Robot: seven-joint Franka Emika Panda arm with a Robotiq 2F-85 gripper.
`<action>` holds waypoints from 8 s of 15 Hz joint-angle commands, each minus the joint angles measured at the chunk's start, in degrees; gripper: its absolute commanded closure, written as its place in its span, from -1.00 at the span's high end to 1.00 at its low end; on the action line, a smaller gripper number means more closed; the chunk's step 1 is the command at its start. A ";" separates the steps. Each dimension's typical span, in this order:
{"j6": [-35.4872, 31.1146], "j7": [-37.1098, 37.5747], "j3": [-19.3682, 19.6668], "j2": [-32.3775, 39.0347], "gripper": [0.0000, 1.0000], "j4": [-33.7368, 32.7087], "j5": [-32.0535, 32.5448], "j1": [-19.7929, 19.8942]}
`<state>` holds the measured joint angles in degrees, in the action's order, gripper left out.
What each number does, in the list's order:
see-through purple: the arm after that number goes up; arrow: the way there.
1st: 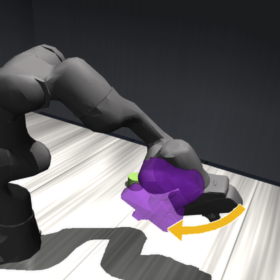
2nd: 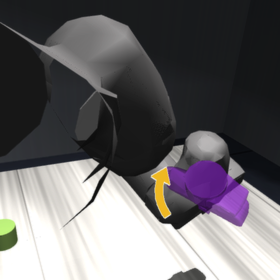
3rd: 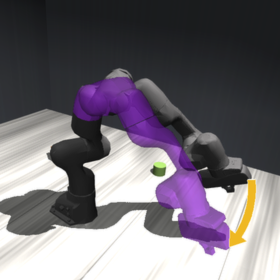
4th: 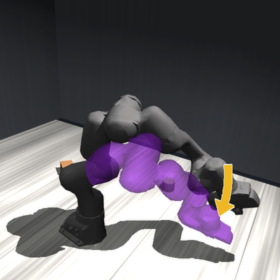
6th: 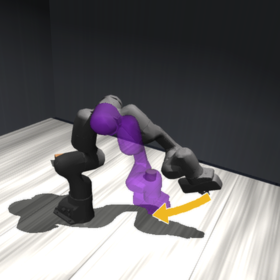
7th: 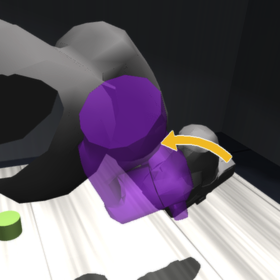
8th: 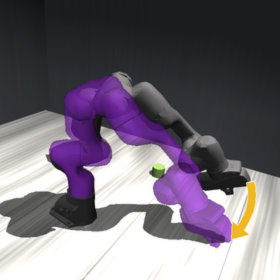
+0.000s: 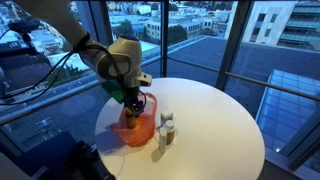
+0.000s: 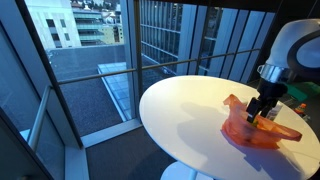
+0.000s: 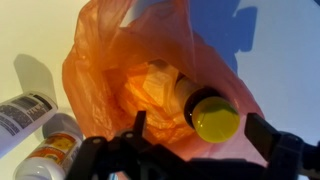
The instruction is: Take the bottle out of the carrier bag
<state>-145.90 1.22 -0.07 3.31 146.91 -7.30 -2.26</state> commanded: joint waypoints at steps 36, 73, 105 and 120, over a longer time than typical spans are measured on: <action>7.81 3.27 4.05 -15.12 -0.60 -1.39 11.64 8.02; 0.32 -0.96 16.31 -2.40 -0.60 2.18 9.30 18.87; 22.86 -6.06 8.15 -19.66 1.00 0.95 7.51 8.76; 32.26 -4.05 5.43 -22.70 1.00 -2.23 8.73 6.58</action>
<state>-113.80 -2.76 5.59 -19.40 144.79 1.51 4.08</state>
